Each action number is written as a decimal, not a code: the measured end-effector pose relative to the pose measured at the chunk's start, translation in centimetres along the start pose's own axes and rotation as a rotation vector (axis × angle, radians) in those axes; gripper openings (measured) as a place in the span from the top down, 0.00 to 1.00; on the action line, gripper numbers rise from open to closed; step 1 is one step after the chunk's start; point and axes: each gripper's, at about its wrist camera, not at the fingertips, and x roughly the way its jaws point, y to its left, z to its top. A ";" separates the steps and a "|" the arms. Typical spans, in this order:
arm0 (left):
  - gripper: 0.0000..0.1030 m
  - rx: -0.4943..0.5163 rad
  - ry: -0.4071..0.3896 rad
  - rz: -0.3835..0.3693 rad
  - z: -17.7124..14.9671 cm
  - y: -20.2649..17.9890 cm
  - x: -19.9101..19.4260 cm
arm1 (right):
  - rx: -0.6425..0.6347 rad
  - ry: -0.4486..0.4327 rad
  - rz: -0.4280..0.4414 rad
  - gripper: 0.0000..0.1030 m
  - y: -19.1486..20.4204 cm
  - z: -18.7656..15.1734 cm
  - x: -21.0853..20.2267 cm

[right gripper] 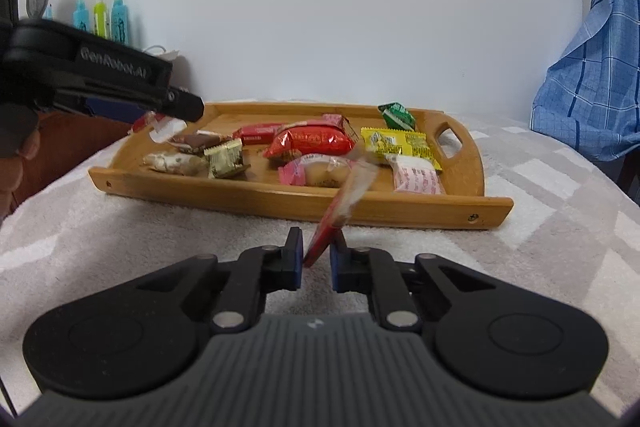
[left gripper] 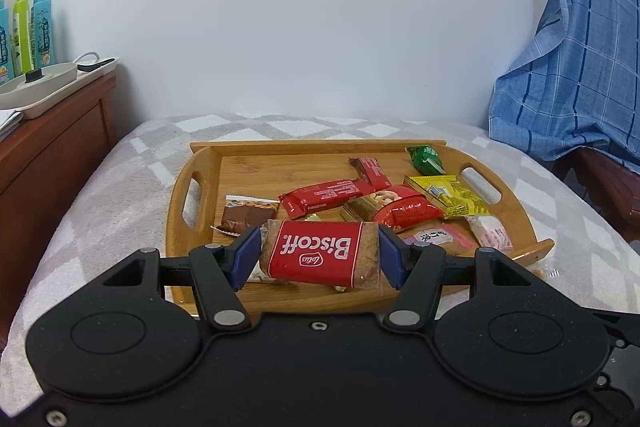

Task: Organize snacks
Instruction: 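Lower the Biscoff packet and small red packet into the tray with both tools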

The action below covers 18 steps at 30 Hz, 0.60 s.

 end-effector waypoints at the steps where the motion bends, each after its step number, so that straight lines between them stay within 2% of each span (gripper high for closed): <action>1: 0.42 -0.002 0.000 0.000 0.0 0.1 -0.1 | -0.002 -0.002 -0.004 0.89 0.1 0.0 -0.1; 2: 0.42 -0.005 0.000 -0.001 0.0 0.1 -0.2 | -0.003 -0.002 -0.007 0.92 0.2 0.1 -0.2; 8: 0.42 -0.013 -0.009 -0.025 0.4 0.2 -1.1 | 0.102 -0.002 0.011 0.92 -0.4 1.8 -1.6; 12: 0.42 -0.002 -0.030 -0.029 0.6 0.5 -2.0 | 0.173 -0.039 0.045 0.93 -0.9 4.8 -2.6; 16: 0.42 -0.040 -0.038 -0.038 1.2 1.3 -2.3 | 0.240 -0.077 0.092 0.92 -1.2 7.8 -2.9; 18: 0.42 -0.047 -0.041 -0.024 1.6 1.5 -2.1 | 0.213 -0.117 0.088 0.92 -1.0 8.8 -2.5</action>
